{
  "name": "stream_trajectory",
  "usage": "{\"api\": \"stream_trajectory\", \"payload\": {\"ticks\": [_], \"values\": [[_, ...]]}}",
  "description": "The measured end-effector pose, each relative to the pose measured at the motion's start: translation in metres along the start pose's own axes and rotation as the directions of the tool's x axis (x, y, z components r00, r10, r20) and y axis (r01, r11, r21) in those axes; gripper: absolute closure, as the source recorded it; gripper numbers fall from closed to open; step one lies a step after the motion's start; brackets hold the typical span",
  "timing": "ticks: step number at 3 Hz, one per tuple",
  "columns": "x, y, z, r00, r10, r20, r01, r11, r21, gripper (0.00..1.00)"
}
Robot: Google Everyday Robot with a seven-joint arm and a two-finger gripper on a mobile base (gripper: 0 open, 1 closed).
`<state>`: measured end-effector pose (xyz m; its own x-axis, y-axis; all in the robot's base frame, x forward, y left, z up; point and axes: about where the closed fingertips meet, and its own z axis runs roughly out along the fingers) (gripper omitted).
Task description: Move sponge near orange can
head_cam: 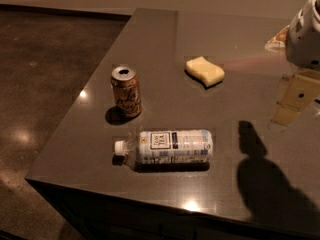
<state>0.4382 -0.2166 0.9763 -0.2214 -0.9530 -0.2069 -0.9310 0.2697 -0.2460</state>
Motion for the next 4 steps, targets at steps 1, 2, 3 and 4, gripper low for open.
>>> {"api": "stream_trajectory", "payload": {"ticks": [1,2,3,4], "values": [[0.000,0.000,0.000,1.000,0.000,0.000,0.000,1.0000,0.001,0.00],[-0.011,-0.009,0.007,1.000,0.017,0.010,-0.017,0.9998,-0.003,0.00],[-0.025,-0.027,0.023,0.997,0.069,0.032,-0.068,0.9973,-0.027,0.00],[-0.040,-0.048,0.044,0.989,0.140,0.054,-0.138,0.9894,-0.046,0.00]]}}
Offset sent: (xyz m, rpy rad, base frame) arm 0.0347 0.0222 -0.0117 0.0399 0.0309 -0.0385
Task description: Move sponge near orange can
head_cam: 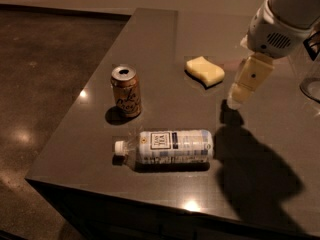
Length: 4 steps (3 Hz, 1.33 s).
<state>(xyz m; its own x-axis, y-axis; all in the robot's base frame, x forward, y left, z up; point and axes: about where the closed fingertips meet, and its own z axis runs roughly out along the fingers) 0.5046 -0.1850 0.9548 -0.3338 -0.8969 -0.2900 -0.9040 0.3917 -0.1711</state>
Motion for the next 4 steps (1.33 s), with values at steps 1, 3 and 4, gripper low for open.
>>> {"api": "stream_trajectory", "payload": {"ticks": [1,3,4], "values": [[-0.018,-0.021,0.020,0.997,0.070,0.011,-0.070,0.9973,0.019,0.00],[-0.042,-0.076,0.066,0.980,0.198,-0.001,-0.197,0.9757,0.096,0.00],[-0.043,-0.098,0.087,0.969,0.245,-0.039,-0.239,0.9644,0.113,0.00]]}}
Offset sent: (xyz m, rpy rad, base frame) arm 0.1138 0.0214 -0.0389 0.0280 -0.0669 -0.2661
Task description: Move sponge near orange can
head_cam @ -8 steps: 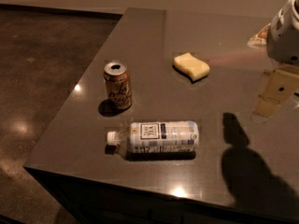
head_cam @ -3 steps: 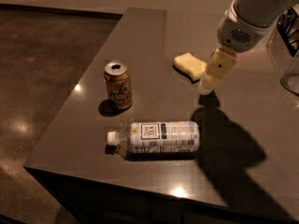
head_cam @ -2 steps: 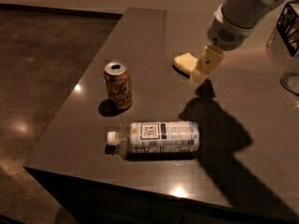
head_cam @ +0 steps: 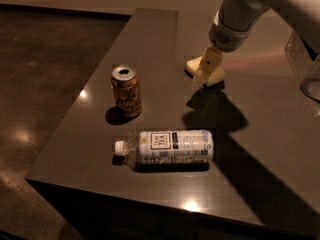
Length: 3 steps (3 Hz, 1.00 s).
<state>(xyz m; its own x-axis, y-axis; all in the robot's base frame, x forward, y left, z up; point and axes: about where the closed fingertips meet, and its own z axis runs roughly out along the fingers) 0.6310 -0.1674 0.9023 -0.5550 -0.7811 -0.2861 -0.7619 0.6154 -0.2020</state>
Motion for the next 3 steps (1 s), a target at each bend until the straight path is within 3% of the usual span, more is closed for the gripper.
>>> {"api": "stream_trajectory", "payload": {"ticks": [2,3], "values": [[-0.001,-0.022,0.033,0.995,0.059,-0.086,-0.059,0.9982,-0.002,0.00],[-0.001,-0.022,0.044,0.992,0.068,-0.109,-0.070,0.9974,-0.016,0.19]]}}
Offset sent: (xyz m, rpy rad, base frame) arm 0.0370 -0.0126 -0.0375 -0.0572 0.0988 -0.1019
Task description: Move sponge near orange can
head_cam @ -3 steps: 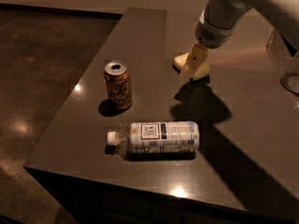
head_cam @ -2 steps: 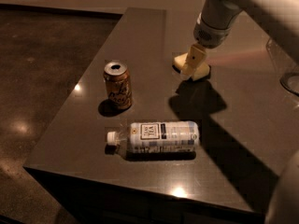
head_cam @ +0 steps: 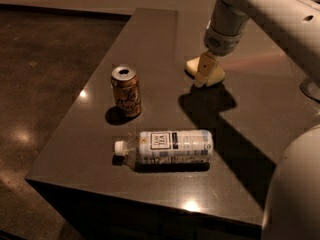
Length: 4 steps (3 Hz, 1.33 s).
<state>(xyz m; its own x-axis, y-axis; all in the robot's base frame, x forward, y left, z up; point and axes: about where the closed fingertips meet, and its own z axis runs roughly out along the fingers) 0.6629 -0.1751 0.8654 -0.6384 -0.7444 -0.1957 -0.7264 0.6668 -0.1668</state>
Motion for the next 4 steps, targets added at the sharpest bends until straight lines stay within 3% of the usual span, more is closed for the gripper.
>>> {"api": "stream_trajectory", "payload": {"ticks": [2,3,4], "values": [[-0.001,0.012,0.006,1.000,-0.029,-0.010,0.028,0.9989,-0.037,0.64],[-0.011,0.045,0.000,0.992,-0.126,0.008,0.126,0.9898,-0.065,0.89],[-0.013,0.087,-0.005,0.975,-0.223,0.023,0.224,0.9690,-0.104,1.00]]}}
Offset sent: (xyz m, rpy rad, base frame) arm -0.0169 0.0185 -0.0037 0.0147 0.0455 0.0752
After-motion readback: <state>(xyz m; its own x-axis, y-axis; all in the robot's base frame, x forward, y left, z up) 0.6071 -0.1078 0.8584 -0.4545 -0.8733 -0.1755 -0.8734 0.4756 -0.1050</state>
